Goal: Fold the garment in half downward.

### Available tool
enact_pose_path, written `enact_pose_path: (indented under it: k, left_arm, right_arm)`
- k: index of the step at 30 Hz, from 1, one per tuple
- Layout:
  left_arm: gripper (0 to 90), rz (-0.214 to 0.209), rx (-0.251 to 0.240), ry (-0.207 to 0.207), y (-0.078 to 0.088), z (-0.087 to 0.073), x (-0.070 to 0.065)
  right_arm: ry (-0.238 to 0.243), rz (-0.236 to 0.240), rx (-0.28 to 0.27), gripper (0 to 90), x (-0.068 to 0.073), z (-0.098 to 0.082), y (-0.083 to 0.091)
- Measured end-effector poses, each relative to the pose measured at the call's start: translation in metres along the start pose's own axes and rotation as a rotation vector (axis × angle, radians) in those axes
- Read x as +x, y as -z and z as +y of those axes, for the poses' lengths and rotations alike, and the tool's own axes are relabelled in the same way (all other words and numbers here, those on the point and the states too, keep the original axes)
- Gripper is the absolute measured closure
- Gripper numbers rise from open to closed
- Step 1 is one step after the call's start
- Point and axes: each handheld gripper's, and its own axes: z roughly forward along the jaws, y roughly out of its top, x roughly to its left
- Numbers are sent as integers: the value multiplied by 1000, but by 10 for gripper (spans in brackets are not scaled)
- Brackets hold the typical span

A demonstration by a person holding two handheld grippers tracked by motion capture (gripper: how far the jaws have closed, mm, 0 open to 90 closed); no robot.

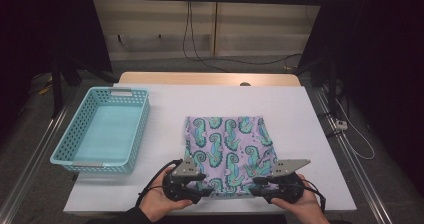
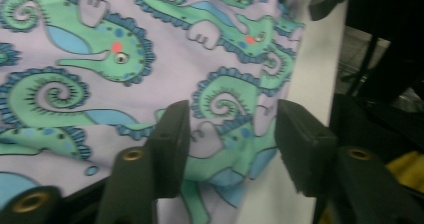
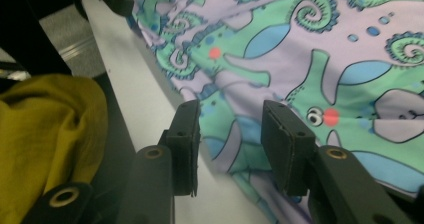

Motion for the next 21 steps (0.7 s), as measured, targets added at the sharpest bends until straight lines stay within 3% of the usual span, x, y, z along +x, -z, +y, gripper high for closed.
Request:
enact_pose_path:
  k: [8, 16, 21]
  left_arm:
    - [235, 62, -57, 33, 6, 2, 11]
    - [121, 130, -93, 78, 10, 5, 28]
    - [96, 170, -109, 105, 13, 9, 40]
  right_arm:
    - [-4, -17, -25, 502, -2, 7, -3]
    - [-10, -39, -34, 411, -3, 10, -9]
    - [-2, -47, -43, 372, -2, 14, -13]
